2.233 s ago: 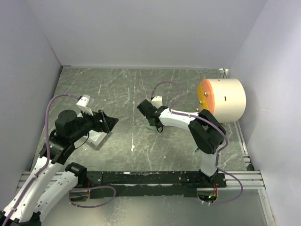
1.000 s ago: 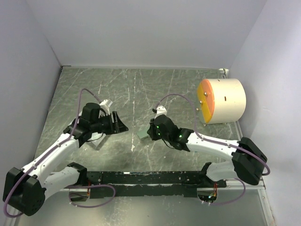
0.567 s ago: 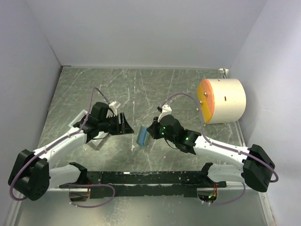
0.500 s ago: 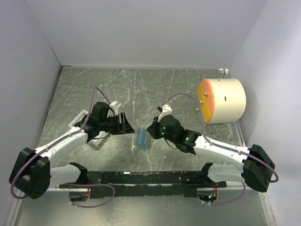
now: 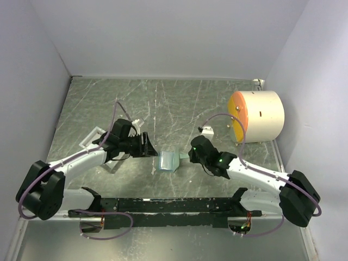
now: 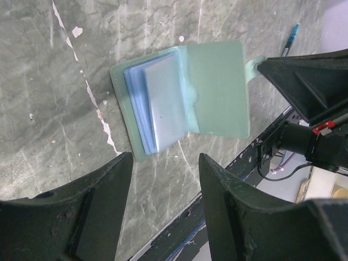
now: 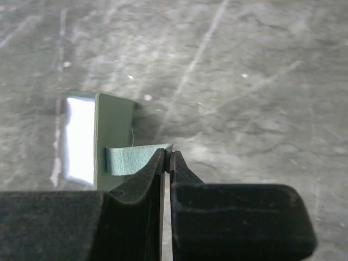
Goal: Put the credit cards into the card holder
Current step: Open the card holder at the center of the board.
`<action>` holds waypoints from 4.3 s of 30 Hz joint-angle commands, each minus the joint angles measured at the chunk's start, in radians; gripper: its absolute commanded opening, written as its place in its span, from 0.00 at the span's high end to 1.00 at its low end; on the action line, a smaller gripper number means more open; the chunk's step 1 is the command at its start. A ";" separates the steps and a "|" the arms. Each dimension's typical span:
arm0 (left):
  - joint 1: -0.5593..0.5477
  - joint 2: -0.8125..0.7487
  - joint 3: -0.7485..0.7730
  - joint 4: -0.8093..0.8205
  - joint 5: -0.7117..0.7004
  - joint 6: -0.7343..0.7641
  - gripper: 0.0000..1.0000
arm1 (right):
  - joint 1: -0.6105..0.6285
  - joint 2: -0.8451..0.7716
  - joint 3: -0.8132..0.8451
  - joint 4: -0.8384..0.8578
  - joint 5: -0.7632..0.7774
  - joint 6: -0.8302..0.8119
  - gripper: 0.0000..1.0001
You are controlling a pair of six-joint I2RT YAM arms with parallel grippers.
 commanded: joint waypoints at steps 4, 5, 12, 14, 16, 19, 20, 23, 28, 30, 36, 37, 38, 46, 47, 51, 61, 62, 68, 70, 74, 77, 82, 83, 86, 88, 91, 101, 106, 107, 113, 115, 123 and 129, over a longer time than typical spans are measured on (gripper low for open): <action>-0.029 0.082 0.041 0.051 -0.025 -0.011 0.38 | -0.070 -0.036 -0.048 -0.081 0.020 0.039 1.00; -0.035 0.091 0.044 0.054 -0.025 -0.013 0.38 | -0.077 -0.034 -0.049 -0.089 0.022 0.043 1.00; -0.063 0.139 0.052 0.059 -0.069 -0.007 0.42 | -0.115 -0.045 -0.076 -0.110 0.030 0.069 1.00; -0.066 0.157 0.054 0.056 -0.086 -0.006 0.45 | -0.121 -0.035 -0.084 -0.107 0.024 0.071 1.00; -0.070 0.172 0.052 0.058 -0.101 -0.008 0.48 | -0.125 -0.024 -0.091 -0.103 0.017 0.073 1.00; -0.076 0.192 0.051 0.060 -0.118 -0.016 0.49 | -0.130 -0.016 -0.097 -0.099 0.010 0.077 1.00; -0.078 0.198 0.050 0.065 -0.118 -0.017 0.49 | -0.131 -0.015 -0.099 -0.096 0.008 0.078 1.00; -0.087 0.212 0.041 0.112 -0.101 -0.029 0.48 | -0.136 -0.012 -0.106 -0.097 0.011 0.086 1.00; -0.101 0.271 0.037 0.184 -0.065 -0.055 0.47 | -0.152 0.016 -0.116 -0.088 0.000 0.083 1.00; -0.108 0.292 0.033 0.215 -0.052 -0.064 0.48 | -0.152 0.016 -0.123 -0.080 -0.004 0.084 1.00; -0.123 0.328 0.028 0.265 -0.044 -0.077 0.48 | -0.154 0.012 -0.132 -0.070 -0.004 0.084 1.00; -0.125 0.329 0.021 0.287 -0.026 -0.087 0.49 | -0.155 0.013 -0.136 -0.068 -0.004 0.082 1.00; -0.126 0.329 0.014 0.308 -0.015 -0.097 0.49 | -0.155 0.012 -0.136 -0.065 -0.003 0.082 1.00; -0.144 0.329 -0.006 0.410 0.042 -0.135 0.50 | -0.159 0.011 -0.143 -0.047 -0.015 0.080 1.00; -0.144 0.331 -0.010 0.423 0.050 -0.139 0.50 | -0.158 0.012 -0.143 -0.045 -0.017 0.079 1.00; -0.145 0.320 -0.038 0.511 0.089 -0.190 0.52 | -0.160 0.018 -0.145 -0.046 -0.021 0.080 1.00; -0.150 0.303 -0.072 0.654 0.154 -0.238 0.54 | -0.161 0.019 -0.151 -0.040 -0.030 0.086 1.00; -0.151 0.308 -0.079 0.684 0.164 -0.247 0.54 | -0.161 0.019 -0.152 -0.040 -0.032 0.087 1.00; -0.159 0.337 -0.098 0.750 0.167 -0.260 0.54 | -0.160 0.008 -0.155 -0.043 -0.033 0.088 1.00; -0.165 0.350 -0.087 0.725 0.157 -0.239 0.54 | -0.161 0.006 -0.155 -0.045 -0.034 0.088 1.00; -0.177 0.369 -0.067 0.698 0.133 -0.212 0.55 | -0.162 -0.001 -0.156 -0.043 -0.035 0.086 1.00; -0.187 0.376 -0.053 0.684 0.110 -0.199 0.55 | -0.161 -0.002 -0.159 -0.040 -0.037 0.088 1.00; -0.194 0.368 -0.050 0.698 0.096 -0.197 0.63 | -0.162 -0.003 -0.162 -0.039 -0.043 0.089 1.00; -0.195 0.365 -0.053 0.712 0.101 -0.200 0.63 | -0.160 -0.003 -0.162 -0.040 -0.043 0.088 1.00; -0.198 0.345 -0.078 0.812 0.132 -0.236 0.62 | -0.161 -0.002 -0.160 -0.040 -0.043 0.088 1.00; -0.204 0.341 -0.088 0.851 0.130 -0.252 0.61 | -0.161 -0.002 -0.161 -0.039 -0.042 0.086 1.00; -0.226 0.372 -0.086 0.850 0.106 -0.236 0.60 | -0.161 0.001 -0.159 -0.036 -0.043 0.086 1.00; -0.256 0.432 -0.115 0.917 0.067 -0.203 0.52 | -0.161 -0.004 -0.150 -0.041 -0.043 0.080 1.00; -0.269 0.415 -0.099 0.813 0.016 -0.141 0.57 | -0.162 -0.007 -0.145 -0.048 -0.053 0.079 1.00; -0.270 0.405 -0.099 0.798 0.004 -0.136 0.61 | -0.161 -0.010 -0.142 -0.055 -0.056 0.077 1.00; -0.270 0.262 -0.124 0.680 -0.073 -0.137 0.89 | -0.091 -0.024 -0.062 -0.084 -0.098 0.008 1.00; -0.270 0.178 -0.121 0.578 -0.137 -0.128 0.93 | -0.050 -0.028 -0.031 -0.079 -0.130 -0.005 1.00; -0.269 -0.111 -0.058 0.134 -0.364 -0.077 0.93 | -0.024 0.026 0.052 -0.054 -0.200 -0.010 1.00; -0.270 -0.035 -0.045 0.137 -0.327 -0.091 0.77 | -0.046 0.072 0.036 -0.129 -0.077 0.003 1.00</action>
